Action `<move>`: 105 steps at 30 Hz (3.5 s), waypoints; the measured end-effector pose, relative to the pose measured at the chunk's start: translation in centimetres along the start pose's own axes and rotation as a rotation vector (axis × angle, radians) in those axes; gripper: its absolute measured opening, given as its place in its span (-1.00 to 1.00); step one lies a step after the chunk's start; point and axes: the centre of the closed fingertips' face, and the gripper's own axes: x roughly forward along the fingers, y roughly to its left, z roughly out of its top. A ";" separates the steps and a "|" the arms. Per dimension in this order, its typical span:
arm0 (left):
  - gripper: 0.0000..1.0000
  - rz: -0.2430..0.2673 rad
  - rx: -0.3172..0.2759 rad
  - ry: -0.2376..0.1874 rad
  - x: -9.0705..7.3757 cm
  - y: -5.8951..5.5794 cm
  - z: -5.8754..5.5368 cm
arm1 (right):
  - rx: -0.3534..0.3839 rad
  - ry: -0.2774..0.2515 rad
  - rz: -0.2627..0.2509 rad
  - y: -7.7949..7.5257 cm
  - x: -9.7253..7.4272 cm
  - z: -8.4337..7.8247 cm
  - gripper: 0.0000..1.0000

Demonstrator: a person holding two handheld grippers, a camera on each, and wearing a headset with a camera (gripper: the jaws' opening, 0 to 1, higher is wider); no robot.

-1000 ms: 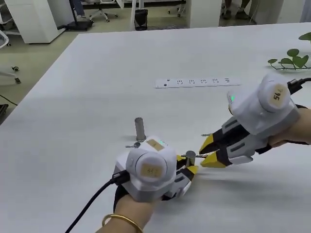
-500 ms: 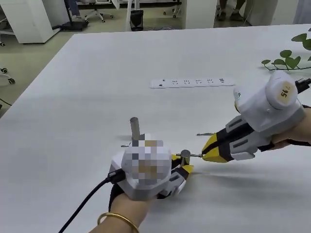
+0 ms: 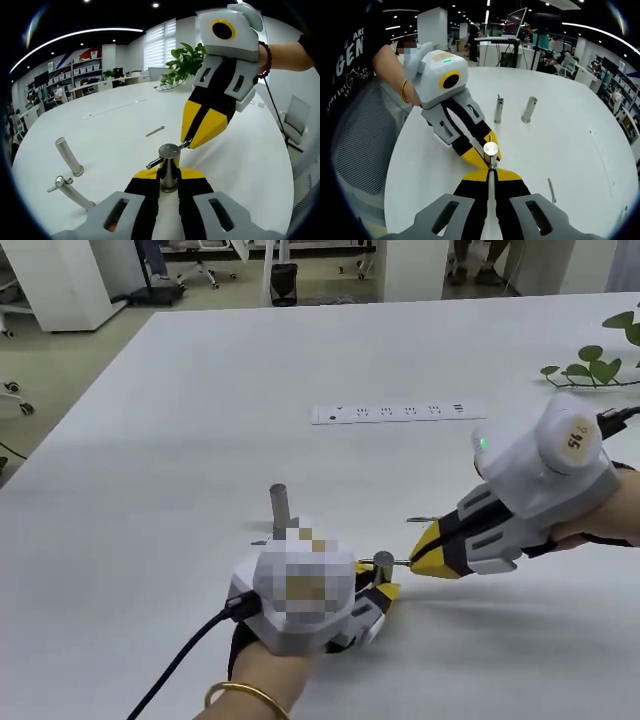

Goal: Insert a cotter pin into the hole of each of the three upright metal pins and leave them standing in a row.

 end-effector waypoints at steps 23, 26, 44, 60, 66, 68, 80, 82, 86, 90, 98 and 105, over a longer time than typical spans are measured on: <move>-0.80 0.013 -0.019 0.009 0.1 0.0 -0.3 | -0.030 0.003 -0.002 -0.1 0.8 0.5 -1.00; -0.80 0.016 -0.015 0.010 0.1 0.0 -0.3 | -0.042 0.003 -0.001 -0.1 0.9 0.5 -1.00; -0.66 0.031 -0.025 0.074 -0.1 -0.3 -1.9 | -0.048 -0.006 -0.009 -0.3 0.9 0.6 -1.00; -0.31 0.030 -0.066 0.070 -1.7 -0.2 -1.1 | 0.045 -0.053 -0.036 -0.5 0.7 2.2 -0.56; -0.18 0.018 -0.049 0.067 -3.3 -1.0 -0.7 | 0.057 -0.059 -0.042 -0.3 0.7 2.6 -0.47; -0.15 0.018 -0.038 0.068 -3.8 -1.2 -0.7 | 0.058 -0.058 -0.046 -0.3 0.7 2.7 -0.47; 0.25 0.049 -0.072 0.042 -7.1 -1.6 0.0 | 0.067 -0.042 -0.042 -0.3 0.8 3.1 -0.46; 0.31 0.065 -0.089 0.037 -7.6 -1.4 0.0 | 0.064 -0.040 -0.039 -0.3 0.9 3.0 -0.47; 0.41 0.096 -0.099 0.032 -8.6 -0.8 0.0 | 0.059 -0.010 -0.020 0.0 1.3 2.5 -0.50; 0.52 0.111 -0.111 0.014 -9.5 -0.1 0.2 | 0.056 0.005 -0.012 0.1 1.6 2.3 -0.55; 0.77 0.136 -0.112 -0.027 -10.5 1.3 0.8 | 0.052 0.029 -0.004 0.1 2.1 1.9 -0.65; 0.89 0.153 -0.117 -0.030 -11.0 2.4 0.5 | 0.041 0.048 0.006 0.2 2.5 1.5 -0.72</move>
